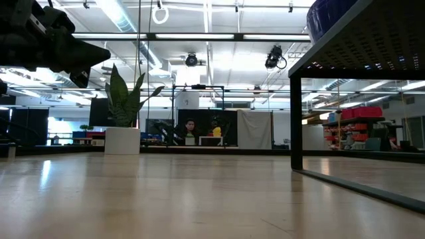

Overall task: Pick & Place Mini bowls
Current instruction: Return to home position

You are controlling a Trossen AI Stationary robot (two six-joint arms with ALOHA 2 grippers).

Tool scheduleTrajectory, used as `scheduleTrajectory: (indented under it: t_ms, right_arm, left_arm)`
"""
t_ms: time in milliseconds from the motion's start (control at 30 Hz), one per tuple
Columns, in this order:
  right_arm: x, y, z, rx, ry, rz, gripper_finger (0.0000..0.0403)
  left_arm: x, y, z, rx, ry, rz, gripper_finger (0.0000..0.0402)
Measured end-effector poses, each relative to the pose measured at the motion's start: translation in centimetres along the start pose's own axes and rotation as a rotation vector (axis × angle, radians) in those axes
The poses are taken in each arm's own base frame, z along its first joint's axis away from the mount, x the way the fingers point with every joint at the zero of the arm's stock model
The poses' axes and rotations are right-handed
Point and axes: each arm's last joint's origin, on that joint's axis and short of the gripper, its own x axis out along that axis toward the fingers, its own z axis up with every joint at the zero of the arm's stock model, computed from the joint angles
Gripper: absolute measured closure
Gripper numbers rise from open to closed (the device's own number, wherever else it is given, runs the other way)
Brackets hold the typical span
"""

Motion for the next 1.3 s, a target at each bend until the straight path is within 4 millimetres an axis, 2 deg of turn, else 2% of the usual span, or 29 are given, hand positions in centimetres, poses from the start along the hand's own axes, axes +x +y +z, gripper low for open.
scheduleTrajectory:
  t_ms: [67,233,433,800,1200,1300]
  right_arm:
    - [0.1,0.0,-0.6,0.000,-0.015,0.019,0.0403]
    - [0.1,0.1,-0.5,-0.026,-0.040,0.065,0.0403]
    - [0.1,-0.2,-0.4,-0.043,-0.041,0.023,0.0403]
    - [0.1,-1.1,-1.1,0.020,0.032,-0.047,0.0403]
    - [0.1,-0.9,-1.5,0.079,0.062,0.005,0.0403]
    - [0.2,-1.0,-2.2,0.101,0.047,0.004,0.0403]
  left_arm:
    - [0.0,0.0,0.0,0.000,0.000,0.000,0.0372]
    - [0.0,0.0,0.0,0.000,0.000,0.000,0.0372]
    - [0.0,0.0,0.0,0.000,0.000,0.000,0.0372]
    - [0.0,0.0,0.0,0.000,0.000,0.000,0.0372]
    - [0.0,0.0,0.0,0.000,0.001,0.000,0.0372]
    - [0.0,0.0,0.0,0.000,0.001,0.000,0.0372]
